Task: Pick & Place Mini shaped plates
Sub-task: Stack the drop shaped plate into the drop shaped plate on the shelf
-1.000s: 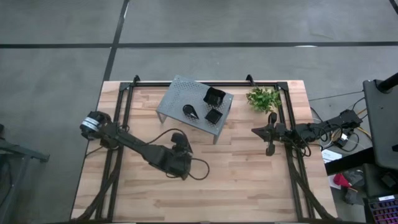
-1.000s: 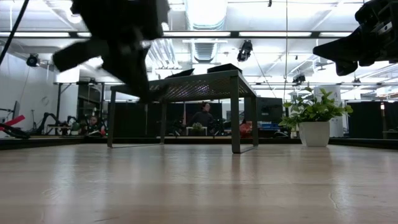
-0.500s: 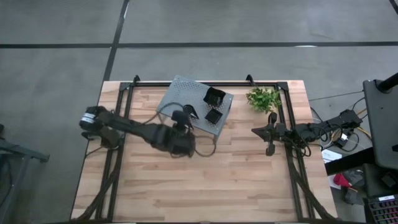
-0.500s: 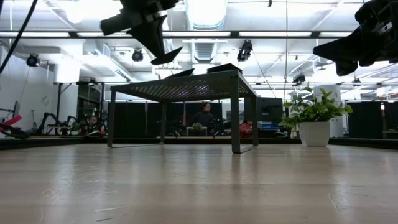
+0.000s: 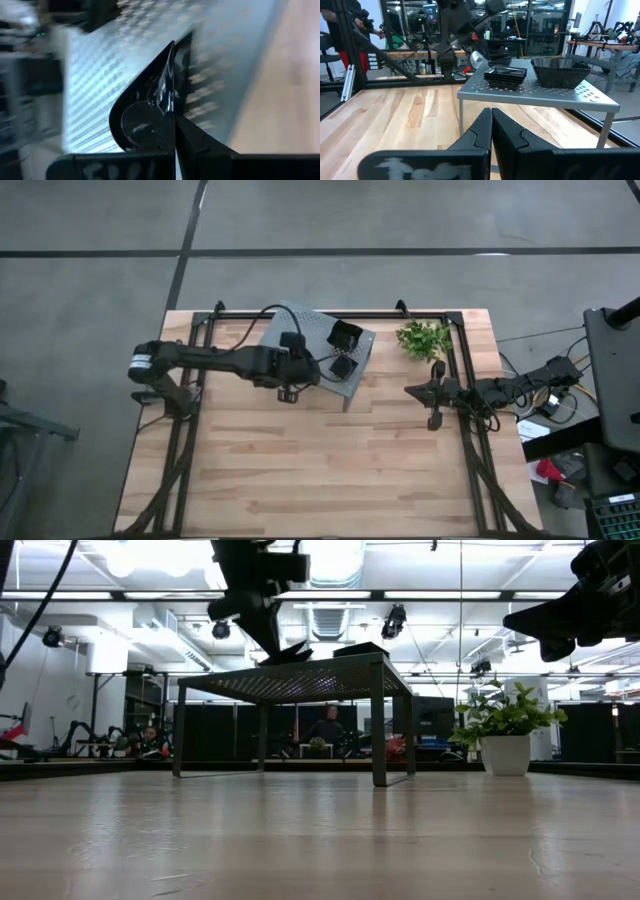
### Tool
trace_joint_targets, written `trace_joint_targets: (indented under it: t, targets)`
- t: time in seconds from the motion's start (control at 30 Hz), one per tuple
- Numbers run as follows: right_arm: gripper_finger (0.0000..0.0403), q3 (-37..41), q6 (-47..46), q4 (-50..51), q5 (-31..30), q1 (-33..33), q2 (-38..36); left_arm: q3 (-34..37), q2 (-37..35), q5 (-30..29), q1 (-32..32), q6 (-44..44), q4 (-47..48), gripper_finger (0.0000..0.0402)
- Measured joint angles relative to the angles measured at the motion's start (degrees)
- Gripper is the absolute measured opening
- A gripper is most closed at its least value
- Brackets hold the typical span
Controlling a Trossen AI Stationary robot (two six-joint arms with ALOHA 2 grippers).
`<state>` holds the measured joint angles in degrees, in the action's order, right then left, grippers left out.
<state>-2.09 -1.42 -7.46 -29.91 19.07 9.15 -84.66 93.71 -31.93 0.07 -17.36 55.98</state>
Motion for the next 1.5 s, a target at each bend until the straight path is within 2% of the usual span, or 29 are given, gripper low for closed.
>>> trace_joint_targets:
  t: [0.1, 0.2, 0.43, 1.33, 1.5]
  targets:
    - [0.0008, 0.00, -0.01, 0.00, 0.00, 0.00, 0.00, 0.41, 0.00, -5.03, 0.22, -0.70, -0.44, 0.0000]
    - [0.0008, 0.00, 0.08, 0.00, 0.00, 0.00, 0.00, 0.42, 0.00, -5.30, 0.21, -2.45, -0.73, 0.0000]
    - [0.0008, 0.00, 0.05, 0.00, 0.00, 0.00, 0.00, 0.56, 0.11, -1.94, 0.25, -2.30, -2.72, 0.0000]
    - [0.0008, 0.00, 0.10, 0.00, 0.00, 0.00, 0.00, 0.59, 0.17, -0.48, 0.40, -0.82, -2.22, 0.0001]
    - [0.0008, 0.00, 0.04, 0.00, 0.00, 0.01, 0.00, 0.59, 0.17, -0.45, 0.40, -0.57, -2.19, 0.0026]
